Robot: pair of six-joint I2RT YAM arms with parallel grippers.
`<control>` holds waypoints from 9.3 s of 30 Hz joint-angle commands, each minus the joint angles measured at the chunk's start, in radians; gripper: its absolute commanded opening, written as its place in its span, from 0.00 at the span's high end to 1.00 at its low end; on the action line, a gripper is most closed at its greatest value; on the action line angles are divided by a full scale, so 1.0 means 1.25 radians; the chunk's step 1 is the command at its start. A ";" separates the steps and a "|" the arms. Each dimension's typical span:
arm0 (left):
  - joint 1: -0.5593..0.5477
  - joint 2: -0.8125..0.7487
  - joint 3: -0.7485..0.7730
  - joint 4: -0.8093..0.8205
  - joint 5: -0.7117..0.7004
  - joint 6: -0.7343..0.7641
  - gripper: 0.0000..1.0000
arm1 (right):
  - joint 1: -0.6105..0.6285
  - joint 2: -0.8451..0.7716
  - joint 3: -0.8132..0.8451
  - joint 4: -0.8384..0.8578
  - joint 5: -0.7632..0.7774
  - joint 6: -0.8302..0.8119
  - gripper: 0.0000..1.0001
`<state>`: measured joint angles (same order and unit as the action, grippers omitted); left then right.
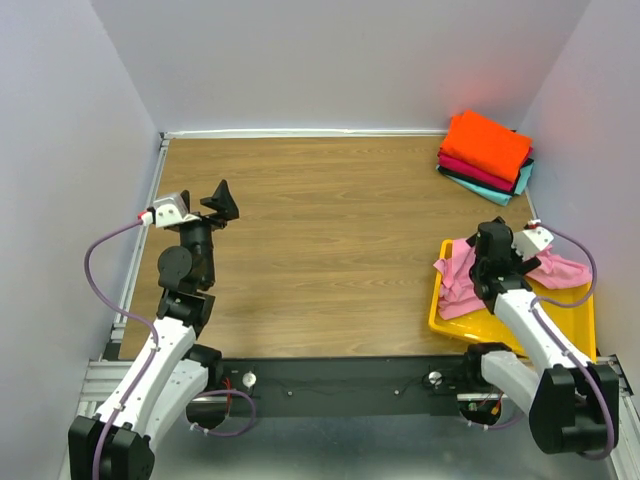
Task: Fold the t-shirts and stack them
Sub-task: Grab the tshirt from the pile, then move the tshirt to the center of the board, then flatten the tshirt out
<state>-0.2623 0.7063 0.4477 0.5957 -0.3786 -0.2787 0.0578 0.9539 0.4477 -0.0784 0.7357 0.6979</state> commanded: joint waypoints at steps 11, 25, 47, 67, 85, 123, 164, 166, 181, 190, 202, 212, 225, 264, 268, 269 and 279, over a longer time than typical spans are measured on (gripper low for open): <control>0.000 0.020 0.004 0.011 0.022 -0.004 0.02 | -0.043 0.242 0.091 -0.033 -0.119 0.027 0.00; 0.000 0.007 -0.003 0.012 0.019 -0.011 0.02 | -0.043 0.113 0.049 -0.039 -0.101 0.030 0.56; 0.000 0.041 0.016 0.014 0.018 -0.004 0.02 | -0.043 0.036 0.366 -0.114 -0.310 -0.099 0.99; -0.004 0.013 0.020 -0.002 0.098 -0.005 0.08 | 0.381 0.545 0.968 -0.054 -0.418 -0.263 0.99; -0.080 0.366 0.130 0.092 0.185 -0.015 0.11 | 0.382 0.613 0.602 -0.024 -0.246 -0.163 0.00; -0.233 0.882 0.281 0.163 0.330 -0.235 0.27 | 0.305 0.338 0.297 0.057 -0.298 -0.130 0.00; -0.149 0.758 0.348 0.178 0.352 -0.220 1.00 | 0.308 0.324 0.278 0.115 -0.446 -0.148 0.04; -0.116 0.739 0.324 0.178 0.356 -0.226 1.00 | 0.311 0.352 0.285 0.124 -0.466 -0.148 0.05; -0.106 0.710 0.198 0.040 0.215 -0.150 0.26 | 0.319 0.376 0.294 0.147 -0.516 -0.150 0.05; -0.139 0.706 0.178 -0.114 0.087 -0.150 0.31 | 0.319 0.359 0.284 0.151 -0.522 -0.146 0.05; -0.191 0.736 0.225 -0.222 0.034 -0.143 0.44 | 0.319 0.330 0.270 0.151 -0.519 -0.144 0.05; -0.214 0.780 0.278 -0.291 -0.024 -0.128 0.45 | 0.319 0.324 0.265 0.152 -0.519 -0.144 0.04; -0.220 0.724 0.331 -0.311 -0.066 -0.081 1.00 | 0.319 0.367 0.275 0.162 -0.571 -0.157 0.05; -0.027 0.398 0.287 -0.157 0.111 -0.014 1.00 | 0.565 0.787 0.581 0.070 -0.444 -0.177 0.29; 0.004 0.398 0.309 -0.162 0.086 -0.007 1.00 | 0.567 0.744 0.550 0.040 -0.332 -0.173 0.28; 0.012 0.397 0.316 -0.168 0.083 -0.008 1.00 | 0.567 0.735 0.546 0.031 -0.305 -0.174 0.28; 0.064 0.260 0.306 -0.200 -0.006 -0.011 1.00 | 0.531 0.667 0.567 -0.060 -0.083 -0.183 0.24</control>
<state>-0.1963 1.1187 0.8211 0.3458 -0.3107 -0.2996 0.7448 1.8328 1.1378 -0.0837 0.4709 0.4778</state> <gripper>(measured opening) 0.007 0.755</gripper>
